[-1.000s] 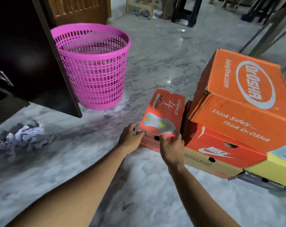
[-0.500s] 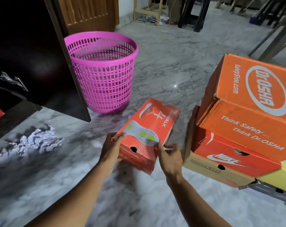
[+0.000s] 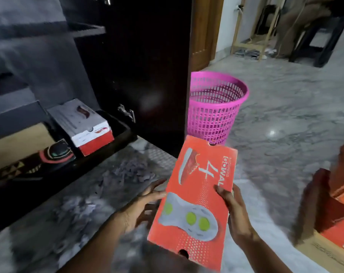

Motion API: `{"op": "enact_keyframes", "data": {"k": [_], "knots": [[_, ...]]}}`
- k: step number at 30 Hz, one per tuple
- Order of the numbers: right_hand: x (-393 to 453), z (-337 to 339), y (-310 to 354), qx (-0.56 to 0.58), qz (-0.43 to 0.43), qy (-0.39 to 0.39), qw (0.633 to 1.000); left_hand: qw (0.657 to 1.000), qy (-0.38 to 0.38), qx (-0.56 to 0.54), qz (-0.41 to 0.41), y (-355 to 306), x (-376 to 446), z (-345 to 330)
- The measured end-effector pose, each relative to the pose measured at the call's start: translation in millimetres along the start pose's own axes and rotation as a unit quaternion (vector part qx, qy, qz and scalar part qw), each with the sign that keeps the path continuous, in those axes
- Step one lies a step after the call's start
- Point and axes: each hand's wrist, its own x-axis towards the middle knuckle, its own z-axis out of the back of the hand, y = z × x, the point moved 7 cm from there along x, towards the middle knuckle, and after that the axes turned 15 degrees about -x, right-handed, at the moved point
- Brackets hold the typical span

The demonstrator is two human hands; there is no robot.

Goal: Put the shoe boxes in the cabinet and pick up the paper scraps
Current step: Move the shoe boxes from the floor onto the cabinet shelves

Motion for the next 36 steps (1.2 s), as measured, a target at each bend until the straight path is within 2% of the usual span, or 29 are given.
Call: {"op": "enact_keyframes", "data": {"k": [3,5,7,9,11,13,17,21,24,26,30,32,36], "knots": [[3,-47,23,-0.001,0.025,0.054,0.998,0.999,-0.038,0.0,-0.039,-17,-22,26],[6,-84,52,-0.021,0.048,0.096,0.994,0.993,-0.066,0.002,-0.096,-36,-41,42],[9,-120,84,-0.063,0.074,0.148,0.984,0.981,-0.114,-0.066,-0.142,-49,-50,75],[18,-149,113,-0.093,0.088,0.194,0.973,0.973,-0.139,-0.126,-0.137,-61,-47,102],[31,-178,135,-0.118,0.088,0.24,0.96,0.965,-0.167,-0.146,-0.143,-77,-45,135],[42,-202,150,-0.136,0.077,0.277,0.948,0.947,-0.201,-0.163,-0.188,-107,-41,162],[61,-240,168,-0.145,0.058,0.316,0.936,0.922,-0.257,-0.168,-0.237,-175,-54,180],[91,-275,193,-0.13,0.046,0.285,0.948,0.913,-0.269,-0.161,-0.262,-215,-55,195],[117,-307,211,-0.092,0.04,0.287,0.953,0.873,-0.353,-0.15,-0.299,-233,-59,208],[138,-330,217,-0.088,0.032,0.284,0.954,0.855,-0.376,-0.125,-0.333,-240,-57,213],[180,-372,222,-0.076,0.06,0.27,0.958,0.856,-0.378,-0.094,-0.341,-225,-44,227],[196,-382,225,-0.099,0.053,0.211,0.971,0.852,-0.394,-0.061,-0.339,-219,-36,232],[223,-392,239,-0.222,0.076,0.055,0.971,0.804,-0.464,0.003,-0.371,-224,-24,249]]}}
